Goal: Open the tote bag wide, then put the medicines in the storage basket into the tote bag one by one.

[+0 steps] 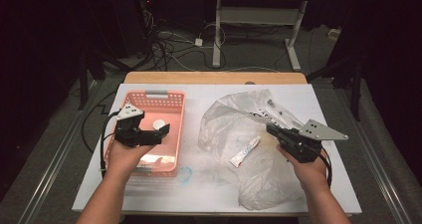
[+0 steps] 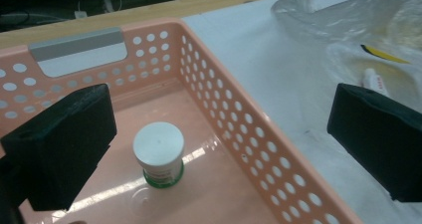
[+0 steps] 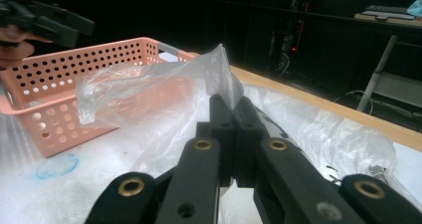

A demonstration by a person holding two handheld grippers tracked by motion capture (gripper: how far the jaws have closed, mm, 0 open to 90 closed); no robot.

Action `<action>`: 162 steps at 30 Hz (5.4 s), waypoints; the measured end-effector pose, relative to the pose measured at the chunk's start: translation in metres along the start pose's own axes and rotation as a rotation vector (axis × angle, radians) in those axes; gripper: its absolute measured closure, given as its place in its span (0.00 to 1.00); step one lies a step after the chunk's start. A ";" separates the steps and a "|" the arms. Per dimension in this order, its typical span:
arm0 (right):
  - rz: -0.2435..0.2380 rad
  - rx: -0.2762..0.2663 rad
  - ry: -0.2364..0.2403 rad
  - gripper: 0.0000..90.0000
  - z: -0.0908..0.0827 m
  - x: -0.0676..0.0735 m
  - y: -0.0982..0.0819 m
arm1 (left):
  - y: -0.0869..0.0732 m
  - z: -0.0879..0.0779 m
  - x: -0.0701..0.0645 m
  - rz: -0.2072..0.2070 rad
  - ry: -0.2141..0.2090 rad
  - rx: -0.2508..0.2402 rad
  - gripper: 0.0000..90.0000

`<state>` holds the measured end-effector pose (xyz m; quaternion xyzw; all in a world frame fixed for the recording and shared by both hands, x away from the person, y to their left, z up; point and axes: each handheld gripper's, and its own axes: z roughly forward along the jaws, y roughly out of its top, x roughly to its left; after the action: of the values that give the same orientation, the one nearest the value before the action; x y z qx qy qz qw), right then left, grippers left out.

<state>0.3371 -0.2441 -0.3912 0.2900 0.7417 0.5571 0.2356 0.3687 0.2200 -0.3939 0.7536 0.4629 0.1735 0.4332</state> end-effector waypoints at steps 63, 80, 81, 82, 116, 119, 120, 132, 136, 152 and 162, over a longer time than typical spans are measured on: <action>-0.006 -0.002 0.023 1.00 0.002 0.002 -0.001 | -0.003 0.070 0.033 -0.035 0.055 0.372 0.54; -0.003 -0.001 0.023 1.00 0.001 0.003 0.000 | 0.003 0.032 0.017 -0.006 0.061 0.263 0.54; -0.007 -0.004 0.023 1.00 0.001 0.003 0.000 | 0.003 0.030 0.015 -0.004 0.066 0.252 0.54; -0.009 -0.006 0.024 1.00 0.001 0.003 0.000 | 0.003 0.027 0.013 -0.001 0.064 0.243 0.54; -0.009 -0.008 0.029 1.00 0.001 0.007 0.002 | -0.041 -0.028 -0.032 0.019 0.002 0.054 0.54; -0.013 -0.006 0.029 1.00 0.001 0.007 0.002 | -0.045 -0.030 -0.036 0.030 -0.004 0.038 0.54; -0.013 -0.006 0.030 1.00 0.001 0.007 0.002 | -0.045 -0.031 -0.037 0.038 -0.005 0.033 0.54; -0.020 -0.005 0.037 1.00 0.002 0.009 0.001 | -0.047 -0.039 -0.049 0.047 -0.035 -0.014 0.54; -0.019 -0.008 0.039 1.00 0.001 0.008 0.001 | -0.043 -0.042 -0.057 0.062 -0.056 -0.027 0.54; -0.019 -0.009 0.042 1.00 0.002 0.009 0.001 | -0.038 -0.042 -0.079 0.093 -0.127 -0.064 0.54; -0.016 -0.010 0.041 1.00 0.000 0.008 0.002 | -0.039 -0.037 -0.095 0.118 -0.171 -0.060 0.54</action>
<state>0.3317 -0.2377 -0.3898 0.2713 0.7459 0.5646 0.2264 0.2739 0.1654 -0.3916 0.7783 0.3738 0.1477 0.4824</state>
